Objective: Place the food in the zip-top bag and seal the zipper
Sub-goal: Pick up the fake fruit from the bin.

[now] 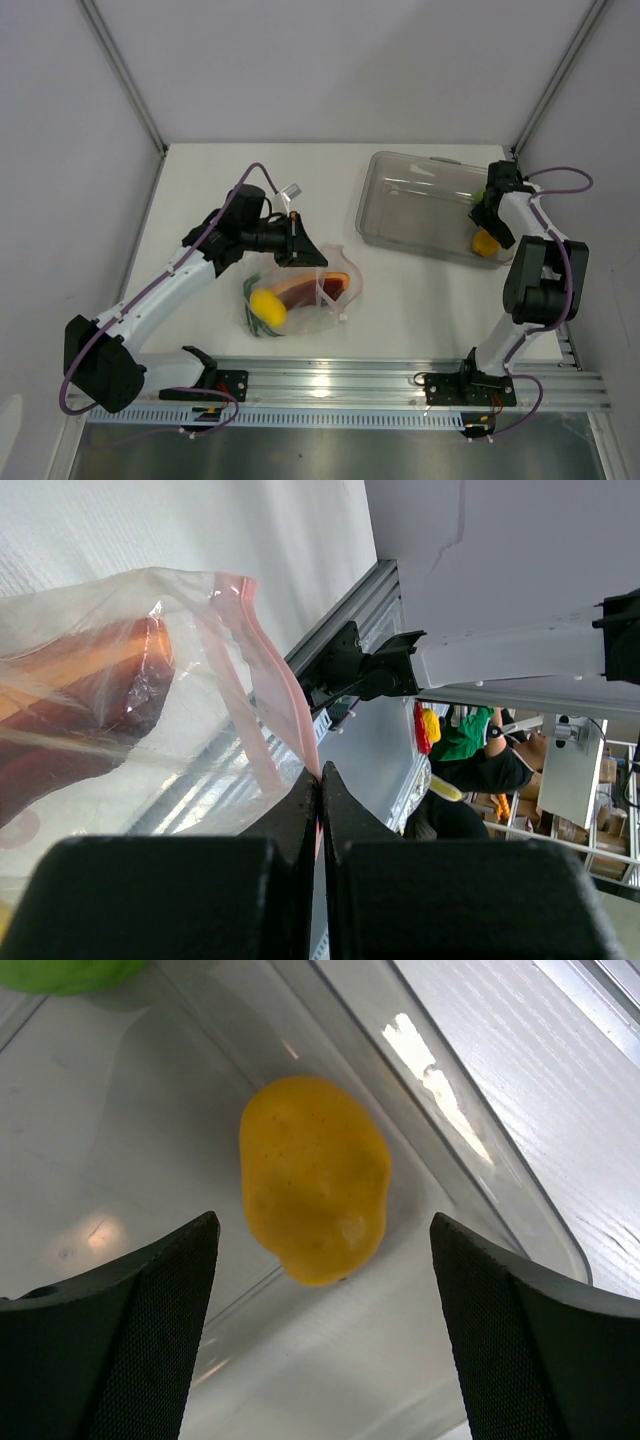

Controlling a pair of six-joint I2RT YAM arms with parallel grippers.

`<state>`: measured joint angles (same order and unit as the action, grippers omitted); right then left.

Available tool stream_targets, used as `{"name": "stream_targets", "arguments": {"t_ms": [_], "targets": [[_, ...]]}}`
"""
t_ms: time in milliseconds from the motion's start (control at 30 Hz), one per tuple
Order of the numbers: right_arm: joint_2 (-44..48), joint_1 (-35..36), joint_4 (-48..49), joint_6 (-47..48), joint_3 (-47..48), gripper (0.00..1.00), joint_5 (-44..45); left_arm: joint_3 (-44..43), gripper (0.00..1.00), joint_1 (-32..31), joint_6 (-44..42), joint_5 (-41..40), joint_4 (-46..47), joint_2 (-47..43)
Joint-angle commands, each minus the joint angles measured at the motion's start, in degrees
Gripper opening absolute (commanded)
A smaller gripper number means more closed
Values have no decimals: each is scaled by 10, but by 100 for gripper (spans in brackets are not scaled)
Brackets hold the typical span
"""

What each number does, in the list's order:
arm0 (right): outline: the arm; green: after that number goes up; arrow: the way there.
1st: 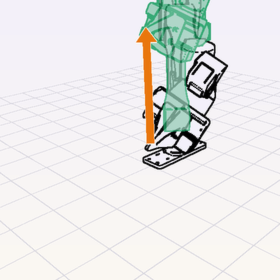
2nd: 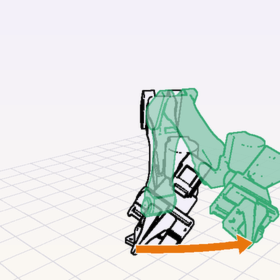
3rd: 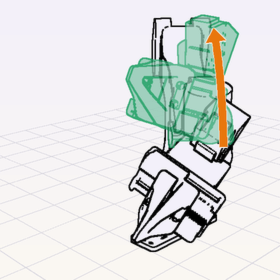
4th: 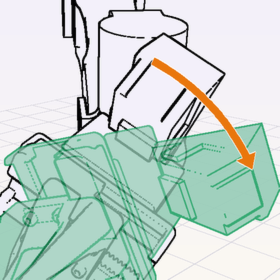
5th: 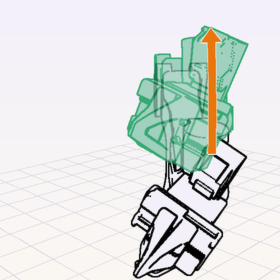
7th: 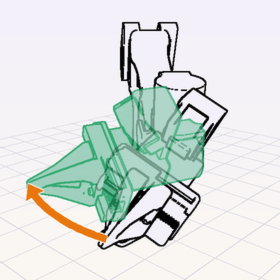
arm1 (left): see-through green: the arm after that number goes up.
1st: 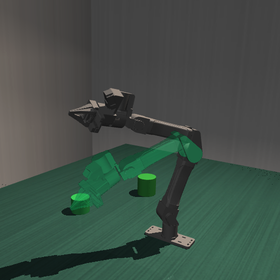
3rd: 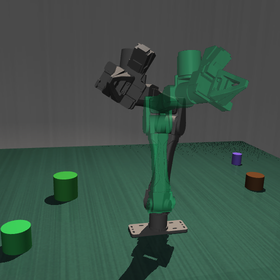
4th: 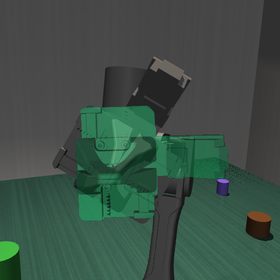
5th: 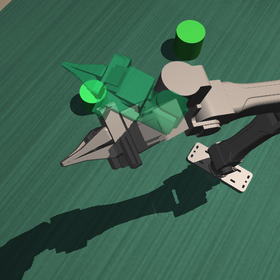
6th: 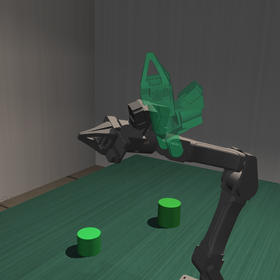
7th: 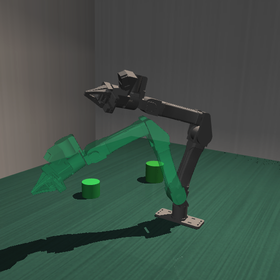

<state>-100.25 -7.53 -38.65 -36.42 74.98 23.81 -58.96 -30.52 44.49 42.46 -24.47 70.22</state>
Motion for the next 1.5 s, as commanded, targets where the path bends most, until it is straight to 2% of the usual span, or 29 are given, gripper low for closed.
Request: {"name": "stream_targets", "arguments": {"t_ms": [0, 533, 733, 833, 867, 933, 967, 1067, 1200, 1467], "targets": [[-19, -11, 14, -10, 31, 86, 18, 0, 1, -3, -17, 18, 29, 2], [-69, -13, 44, -10, 22, 79, -6, -3, 1, -3, -19, 22, 31, 19], [-71, -13, 59, -4, 14, 69, -5, -2, 0, -3, -19, 20, 27, 18], [-71, -11, 65, 5, 10, 55, -18, 0, 1, -3, -18, 18, 23, 14], [-70, -9, 70, 8, 7, 44, -20, 0, 1, -3, -18, 15, 22, 12], [-65, -2, 76, 16, 0, 31, -17, 0, 0, -2, -19, 11, 18, 8], [-62, 1, 78, 18, -3, 20, -14, -1, 1, -2, -19, 7, 15, 6], [-43, 11, 78, 22, -11, 10, -3, -1, 1, -2, -20, 8, 11, 4], [-9, 32, 73, 28, -19, 1, 3, 10, 1, -3, -12, 15, 13, 0], [106, 129, 57, 34, -87, 0, 18, 17, 1, -3, -9, 5, -9, -23]]}}
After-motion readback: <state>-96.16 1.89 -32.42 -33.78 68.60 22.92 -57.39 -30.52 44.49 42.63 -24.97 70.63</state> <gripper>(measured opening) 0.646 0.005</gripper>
